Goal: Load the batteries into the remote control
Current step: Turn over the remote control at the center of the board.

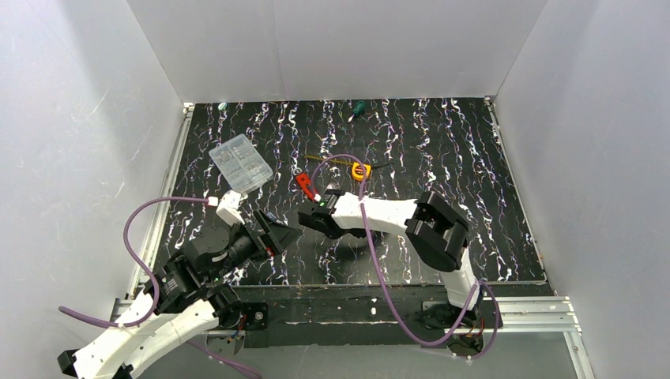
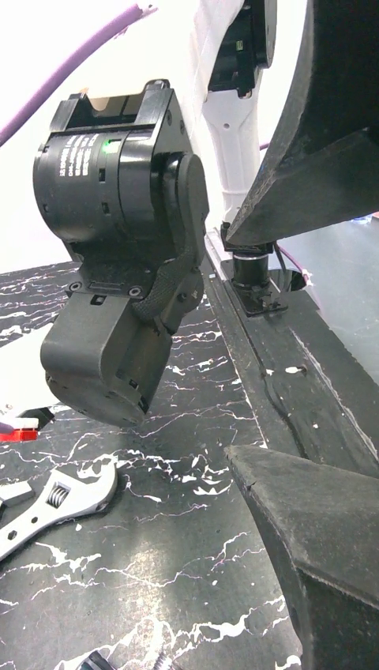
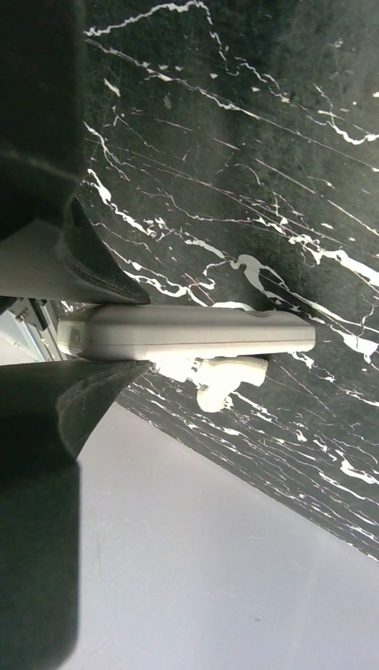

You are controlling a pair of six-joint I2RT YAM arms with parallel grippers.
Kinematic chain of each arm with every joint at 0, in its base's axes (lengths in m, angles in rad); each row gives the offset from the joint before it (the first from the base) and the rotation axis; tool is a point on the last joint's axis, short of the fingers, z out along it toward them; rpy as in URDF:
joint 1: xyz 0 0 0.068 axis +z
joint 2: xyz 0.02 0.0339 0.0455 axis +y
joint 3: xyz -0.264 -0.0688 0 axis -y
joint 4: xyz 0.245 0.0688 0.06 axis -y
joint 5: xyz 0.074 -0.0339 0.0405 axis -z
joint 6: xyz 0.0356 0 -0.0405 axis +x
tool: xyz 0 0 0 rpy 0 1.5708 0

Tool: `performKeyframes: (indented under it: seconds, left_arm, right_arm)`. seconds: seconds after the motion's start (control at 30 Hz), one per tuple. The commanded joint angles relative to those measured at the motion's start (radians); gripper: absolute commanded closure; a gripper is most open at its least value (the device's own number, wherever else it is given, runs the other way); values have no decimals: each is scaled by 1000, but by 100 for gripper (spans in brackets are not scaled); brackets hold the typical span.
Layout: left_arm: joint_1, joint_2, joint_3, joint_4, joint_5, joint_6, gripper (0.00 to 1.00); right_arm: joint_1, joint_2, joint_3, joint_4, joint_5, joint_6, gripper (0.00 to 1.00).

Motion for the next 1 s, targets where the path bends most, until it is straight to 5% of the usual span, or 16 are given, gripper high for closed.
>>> performKeyframes:
  seconds: [0.0, 0.63, 0.97]
  left_arm:
    - [-4, -2, 26, 30, 2, 19, 2]
    - [-4, -15, -4, 60, -1, -21, 2]
    - [-5, -30, -7, 41, -8, -19, 2]
  right_arm:
    - [24, -17, 24, -35, -3, 11, 95]
    - [78, 28, -67, 143, -143, -17, 65]
    - [78, 51, -77, 203, -219, -60, 36]
